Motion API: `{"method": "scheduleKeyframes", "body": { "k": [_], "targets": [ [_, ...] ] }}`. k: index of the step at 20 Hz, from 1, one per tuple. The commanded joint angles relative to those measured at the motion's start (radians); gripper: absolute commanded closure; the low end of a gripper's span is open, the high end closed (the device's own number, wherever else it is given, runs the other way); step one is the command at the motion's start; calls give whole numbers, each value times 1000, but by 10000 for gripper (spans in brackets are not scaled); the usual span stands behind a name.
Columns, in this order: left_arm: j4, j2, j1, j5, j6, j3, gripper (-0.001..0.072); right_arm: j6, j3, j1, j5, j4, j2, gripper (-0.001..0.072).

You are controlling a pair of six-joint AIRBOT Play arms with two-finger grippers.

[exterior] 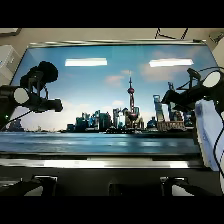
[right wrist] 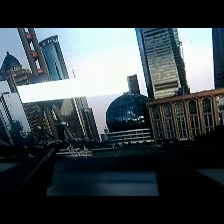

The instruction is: Fold the clothes and pants, and hang the long-sleeved shirts on hangers.

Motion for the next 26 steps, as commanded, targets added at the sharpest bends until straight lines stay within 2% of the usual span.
{"method": "scheduleKeyframes", "body": {
  "k": [1, 12, 15, 18, 20, 21, 22, 23, 24, 26],
  "targets": [
    [0, 1, -1, 0, 0, 0, 1, 0, 0, 1, 0, 0, -1, 12],
    [0, 1, -1, 0, 0, 0, 1, 0, 0, 1, 0, 0, -1, 12],
    [0, 1, -1, 50, -3, -1, 1, 0, 0, 1, -62, 3, -1, 13],
    [0, -4, -1, 256, -3, -2, 1, 0, 0, 1, -128, 0, -1, 19],
    [12, -31, 2, 513, -4, -1, 0, 0, 0, 1, -143, -32, -1, 22],
    [27, -58, 10, 664, -4, 6, -1, 0, 0, 1, -167, -50, -1, 43],
    [27, -106, 36, 759, -5, 42, -2, 0, 0, 1, -196, -57, -1, 98],
    [27, -170, 75, 762, -21, 111, -3, 0, 0, 1, -215, -64, -1, 129],
    [26, -254, 132, 699, -35, 213, -4, 0, 0, 1, -230, -69, -1, 140],
    [24, -427, 254, 505, -85, 441, -4, 0, 0, 1, -247, -77, -1, 139]
  ]
}}
